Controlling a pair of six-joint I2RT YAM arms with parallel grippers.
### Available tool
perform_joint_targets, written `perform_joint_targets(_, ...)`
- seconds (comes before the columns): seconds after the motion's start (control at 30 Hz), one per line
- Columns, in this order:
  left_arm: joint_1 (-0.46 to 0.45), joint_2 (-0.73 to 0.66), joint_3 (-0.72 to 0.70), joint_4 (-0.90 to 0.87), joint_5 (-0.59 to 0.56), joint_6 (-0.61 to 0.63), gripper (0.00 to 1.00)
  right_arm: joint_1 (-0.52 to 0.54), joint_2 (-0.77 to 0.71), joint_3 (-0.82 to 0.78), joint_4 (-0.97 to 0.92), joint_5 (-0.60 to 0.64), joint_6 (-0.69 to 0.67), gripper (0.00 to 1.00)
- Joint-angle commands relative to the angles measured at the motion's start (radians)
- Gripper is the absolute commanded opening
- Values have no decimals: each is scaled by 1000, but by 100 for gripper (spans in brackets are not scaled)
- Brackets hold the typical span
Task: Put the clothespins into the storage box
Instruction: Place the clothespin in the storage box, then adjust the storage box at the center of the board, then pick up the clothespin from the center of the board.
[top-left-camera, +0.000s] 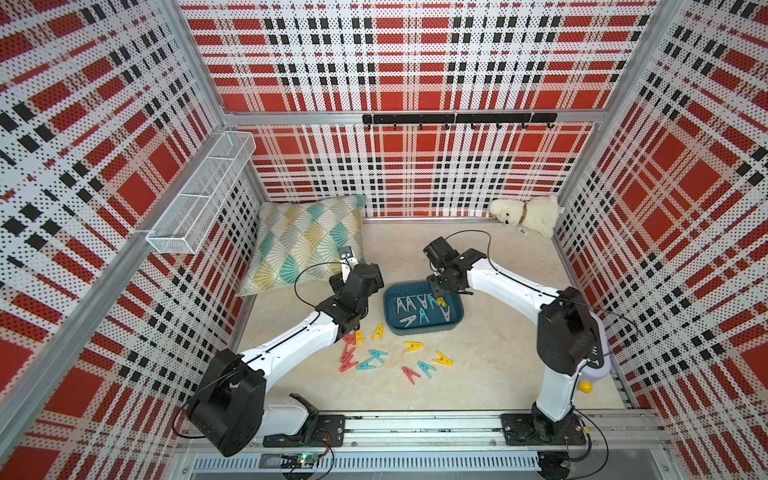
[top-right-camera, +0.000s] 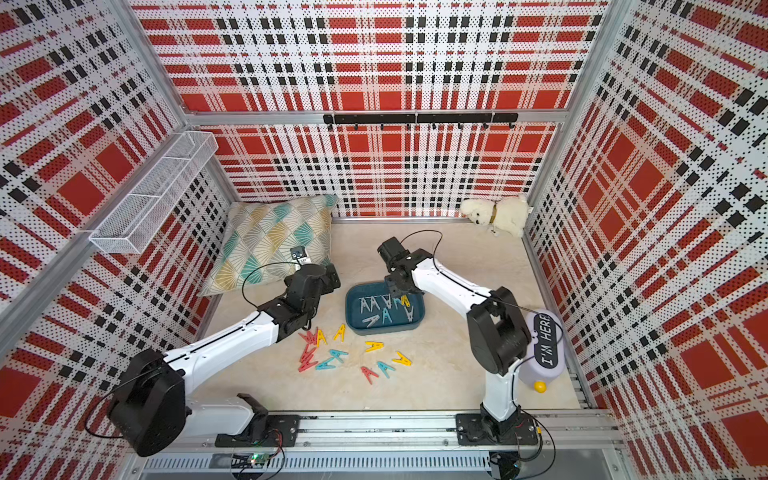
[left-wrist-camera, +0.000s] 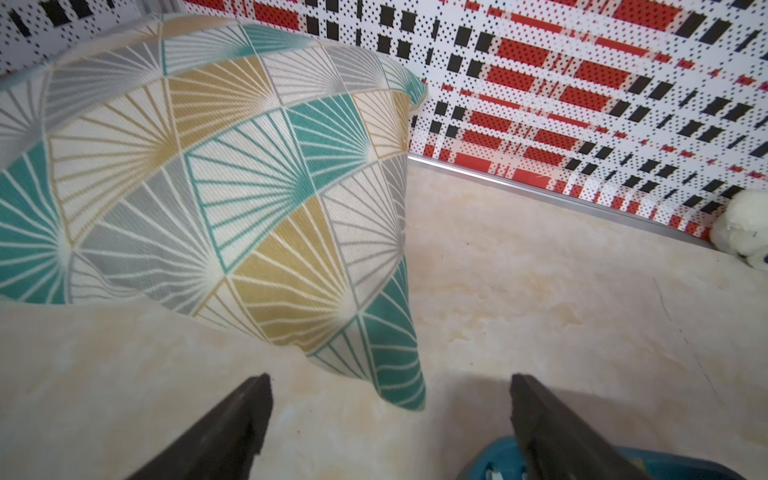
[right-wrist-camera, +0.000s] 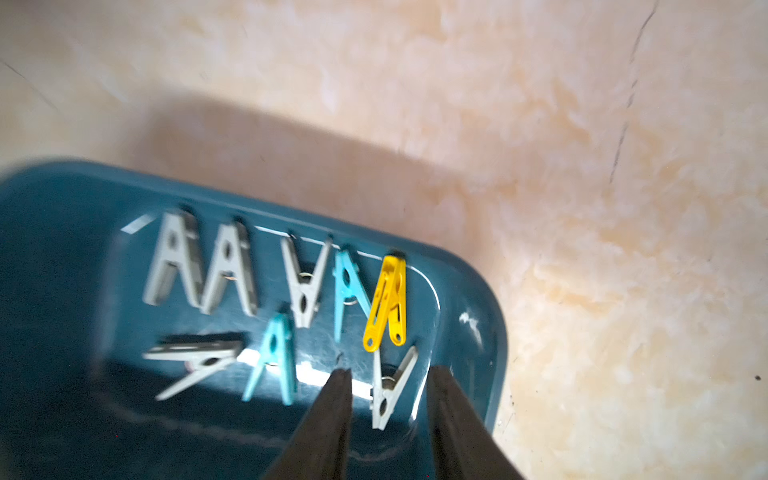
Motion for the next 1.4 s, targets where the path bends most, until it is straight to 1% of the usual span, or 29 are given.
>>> perform_joint_targets(0.0,-75,-20,-66,-105,-38,-61,89,-69,-133,-54,124,-92,28,39)
perform_joint_targets(0.07,-101,-42,-119,-132,-84,-87,86,-91,-180,-91,149,-96,28,39)
perform_joint_targets(0.1,-112,-62,-155,-124,-71,-80,83,-98,-196,-103,151,-99,25,39)
perform_joint_targets(0.17,-121,-92,-221,-70,6,-46,77,-102,-214,-123,155,-103,17,39)
perform_joint_targets(0.23,-122,-114,-278,-9,75,-15,68,-102,-221,-134,156,-107,14,39)
perform_joint_targets(0.3,-112,-123,-320,30,97,-10,60,-102,-225,-151,168,-119,18,39)
perform_joint_targets(0.43,-64,-115,-364,67,160,18,46,-102,-217,-161,177,-151,24,39)
perform_joint_targets(0.47,-53,-105,-365,61,175,30,46,-103,-212,-159,175,-156,24,39)
perform_joint_targets(0.5,-43,-92,-361,64,217,43,45,-102,-209,-158,174,-158,22,39)
perform_joint_targets(0.57,-45,-59,-345,70,274,49,46,-102,-202,-154,173,-158,21,39)
perform_joint_targets(0.63,-51,-5,-305,54,339,58,48,-102,-193,-150,171,-157,20,39)
perform_joint_targets(0.7,-71,61,-242,3,371,74,51,-102,-189,-153,178,-159,22,39)
perform_joint_targets(0.83,-96,136,-128,-140,323,80,51,-103,-196,-180,194,-164,24,39)
perform_joint_targets(0.97,-106,146,-68,-240,281,80,51,-102,-211,-206,198,-163,17,39)
perform_joint_targets(1.07,-123,124,-50,-299,269,78,52,-103,-226,-214,197,-163,12,39)
perform_joint_targets(1.23,-154,91,-53,-377,285,61,53,-102,-241,-221,211,-175,7,39)
perform_joint_targets(1.37,-160,62,-57,-421,291,43,53,-103,-238,-228,224,-185,6,39)
